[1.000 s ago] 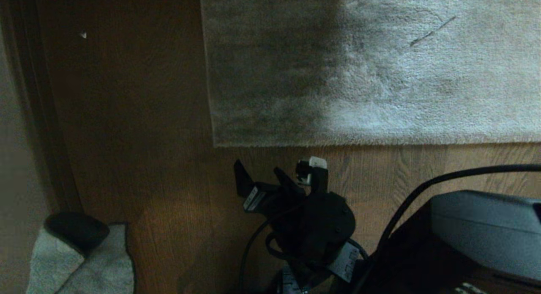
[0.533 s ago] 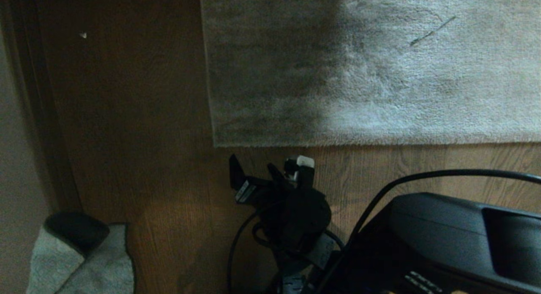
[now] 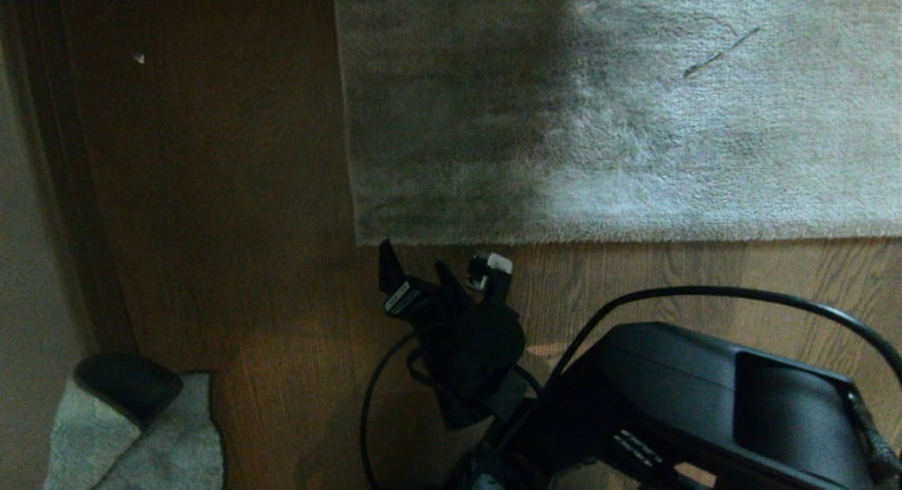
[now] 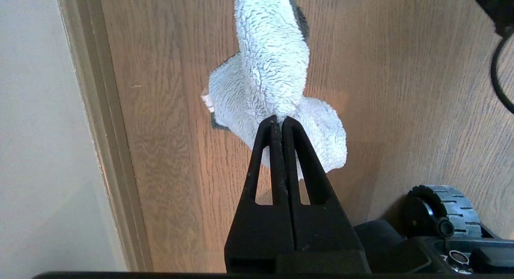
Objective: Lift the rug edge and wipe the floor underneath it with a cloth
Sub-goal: Lift up the carpet
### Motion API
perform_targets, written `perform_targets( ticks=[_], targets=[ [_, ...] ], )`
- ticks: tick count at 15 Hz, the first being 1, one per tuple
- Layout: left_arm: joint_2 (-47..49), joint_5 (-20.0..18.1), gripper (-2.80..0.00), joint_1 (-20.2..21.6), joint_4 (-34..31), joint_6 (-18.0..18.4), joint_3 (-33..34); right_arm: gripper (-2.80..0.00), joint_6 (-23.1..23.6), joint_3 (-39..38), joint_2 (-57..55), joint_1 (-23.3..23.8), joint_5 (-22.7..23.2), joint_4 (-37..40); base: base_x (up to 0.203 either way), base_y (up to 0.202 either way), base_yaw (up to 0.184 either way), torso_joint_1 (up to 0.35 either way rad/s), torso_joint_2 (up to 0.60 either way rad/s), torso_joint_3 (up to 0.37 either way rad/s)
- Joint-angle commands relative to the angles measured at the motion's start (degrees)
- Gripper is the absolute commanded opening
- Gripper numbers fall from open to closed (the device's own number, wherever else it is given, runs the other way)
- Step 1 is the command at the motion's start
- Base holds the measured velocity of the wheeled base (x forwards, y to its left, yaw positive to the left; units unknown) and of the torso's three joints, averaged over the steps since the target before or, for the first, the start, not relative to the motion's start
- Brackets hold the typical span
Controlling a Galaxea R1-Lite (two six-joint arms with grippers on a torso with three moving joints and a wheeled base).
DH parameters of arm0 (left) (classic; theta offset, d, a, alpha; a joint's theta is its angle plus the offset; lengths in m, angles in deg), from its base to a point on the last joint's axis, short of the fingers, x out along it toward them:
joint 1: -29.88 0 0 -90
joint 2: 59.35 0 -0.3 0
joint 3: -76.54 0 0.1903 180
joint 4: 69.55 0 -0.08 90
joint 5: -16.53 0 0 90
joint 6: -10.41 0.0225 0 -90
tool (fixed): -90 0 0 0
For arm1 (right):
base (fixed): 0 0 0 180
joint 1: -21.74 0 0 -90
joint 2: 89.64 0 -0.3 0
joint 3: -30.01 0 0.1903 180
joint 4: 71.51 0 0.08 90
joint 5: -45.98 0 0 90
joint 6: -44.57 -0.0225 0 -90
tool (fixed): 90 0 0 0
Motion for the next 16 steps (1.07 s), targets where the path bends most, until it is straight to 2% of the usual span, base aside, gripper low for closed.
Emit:
perform_targets(
  ticks=[1,9,16],
  targets=[
    [0.0,0.04,-2.8,0.01,0.03,-0.03,0.02,0.0,-1.86,2.84,-3.37,0.63,-0.13,-2.75,0.0,0.0,0.0,0.0,0.0,0.0],
    [0.0,0.04,-2.8,0.01,-0.02,-0.03,0.03,0.0,-2.55,12.32,-9.45,1.77,0.8,-2.75,0.0,0.0,0.0,0.0,0.0,0.0],
    [0.0,0.04,-2.8,0.01,0.0,-0.03,0.03,0.0,-0.99,16.84,-11.7,3.42,0.8,-2.75,0.0,0.0,0.0,0.0,0.0,0.0]
  ],
)
